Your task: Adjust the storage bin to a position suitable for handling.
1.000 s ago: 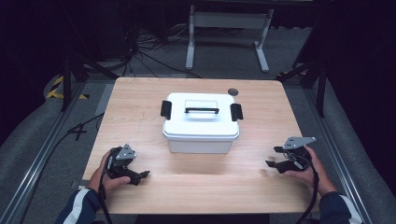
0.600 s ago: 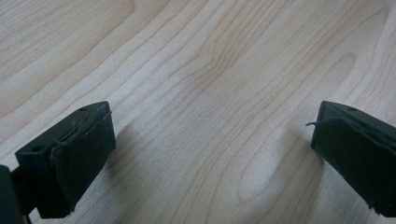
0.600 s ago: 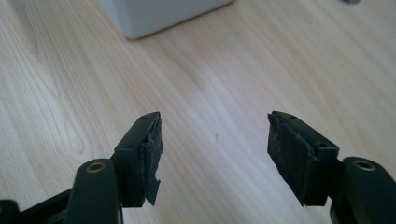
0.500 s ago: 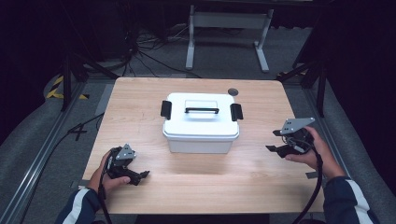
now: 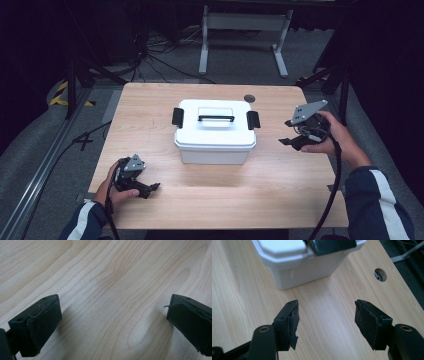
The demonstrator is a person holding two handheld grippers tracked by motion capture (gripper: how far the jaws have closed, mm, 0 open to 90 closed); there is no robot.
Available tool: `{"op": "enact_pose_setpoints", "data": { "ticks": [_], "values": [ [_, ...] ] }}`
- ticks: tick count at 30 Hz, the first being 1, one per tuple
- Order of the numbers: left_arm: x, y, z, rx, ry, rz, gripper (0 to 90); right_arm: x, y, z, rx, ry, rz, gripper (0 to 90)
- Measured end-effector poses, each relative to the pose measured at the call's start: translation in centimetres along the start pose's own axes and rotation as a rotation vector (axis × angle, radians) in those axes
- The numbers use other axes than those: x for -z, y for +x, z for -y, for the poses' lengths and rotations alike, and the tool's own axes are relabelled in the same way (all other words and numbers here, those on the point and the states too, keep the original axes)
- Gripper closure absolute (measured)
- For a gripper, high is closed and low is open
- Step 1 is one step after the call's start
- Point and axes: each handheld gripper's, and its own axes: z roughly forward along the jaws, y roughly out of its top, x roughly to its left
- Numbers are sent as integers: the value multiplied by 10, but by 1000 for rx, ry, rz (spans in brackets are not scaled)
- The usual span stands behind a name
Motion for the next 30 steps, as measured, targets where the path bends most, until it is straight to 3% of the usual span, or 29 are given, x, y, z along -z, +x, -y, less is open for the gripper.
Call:
{"op": "enact_pose_setpoints", "data": {
  "ticks": [11,30],
  "values": [
    [0,0,0,0,2,0,2,-3,-12,-42,59,32,15,366],
    [0,0,0,-3,3,2,2,-30,3,-113,187,80,-14,389]
  ]
}}
